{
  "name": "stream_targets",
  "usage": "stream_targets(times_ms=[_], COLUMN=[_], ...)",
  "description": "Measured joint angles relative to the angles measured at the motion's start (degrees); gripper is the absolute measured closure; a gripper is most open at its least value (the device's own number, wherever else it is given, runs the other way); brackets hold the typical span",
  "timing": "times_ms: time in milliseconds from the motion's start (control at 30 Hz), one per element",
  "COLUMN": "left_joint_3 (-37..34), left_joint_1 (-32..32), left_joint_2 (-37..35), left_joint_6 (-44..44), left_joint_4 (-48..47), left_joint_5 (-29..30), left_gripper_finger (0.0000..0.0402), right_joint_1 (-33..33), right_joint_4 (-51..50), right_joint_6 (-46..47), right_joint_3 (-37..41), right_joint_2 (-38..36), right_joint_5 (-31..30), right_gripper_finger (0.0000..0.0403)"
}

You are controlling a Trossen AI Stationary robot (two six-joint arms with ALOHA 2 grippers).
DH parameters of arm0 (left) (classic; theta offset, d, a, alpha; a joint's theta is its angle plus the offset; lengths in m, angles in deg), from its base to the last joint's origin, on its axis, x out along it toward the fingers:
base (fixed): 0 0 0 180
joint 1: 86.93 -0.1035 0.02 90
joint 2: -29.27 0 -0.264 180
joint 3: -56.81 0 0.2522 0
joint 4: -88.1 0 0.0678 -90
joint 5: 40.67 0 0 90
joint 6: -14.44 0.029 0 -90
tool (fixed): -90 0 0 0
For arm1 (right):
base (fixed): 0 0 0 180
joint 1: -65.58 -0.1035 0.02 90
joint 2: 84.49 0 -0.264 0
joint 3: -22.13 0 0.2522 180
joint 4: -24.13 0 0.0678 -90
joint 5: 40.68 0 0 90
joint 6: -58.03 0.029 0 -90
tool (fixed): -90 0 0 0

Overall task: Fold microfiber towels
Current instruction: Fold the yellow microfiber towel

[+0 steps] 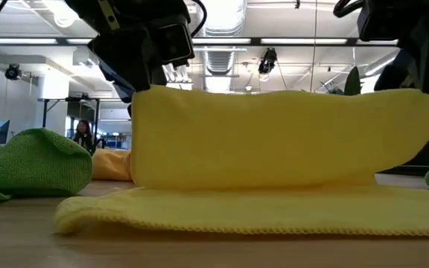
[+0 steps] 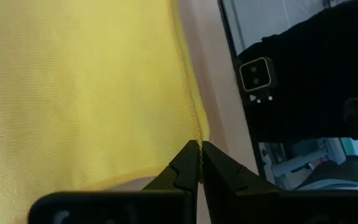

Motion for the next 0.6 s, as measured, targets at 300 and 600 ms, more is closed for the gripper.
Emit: stream_targets(times_ms=[300,600], left_joint_3=[-0.4,-0.4], left_joint_1=[1.8,4.1], left_joint_2=[0.0,0.0], left_joint_6=[-2.9,-3.1], left_joint_4=[1.2,1.9], left_joint_5=[0.3,0.5], left_gripper_finger=[0.0402,0.0402], right_joint_1=[-2.9,-5.3], right_joint_4=[3.3,6.2], right_joint_6=[2.3,3.0], right_joint_3=[1.1,2.1], right_joint_2=[0.0,1.5], right_joint_5=[0.0,0.0], right_gripper_finger=[0.0395,0.0395])
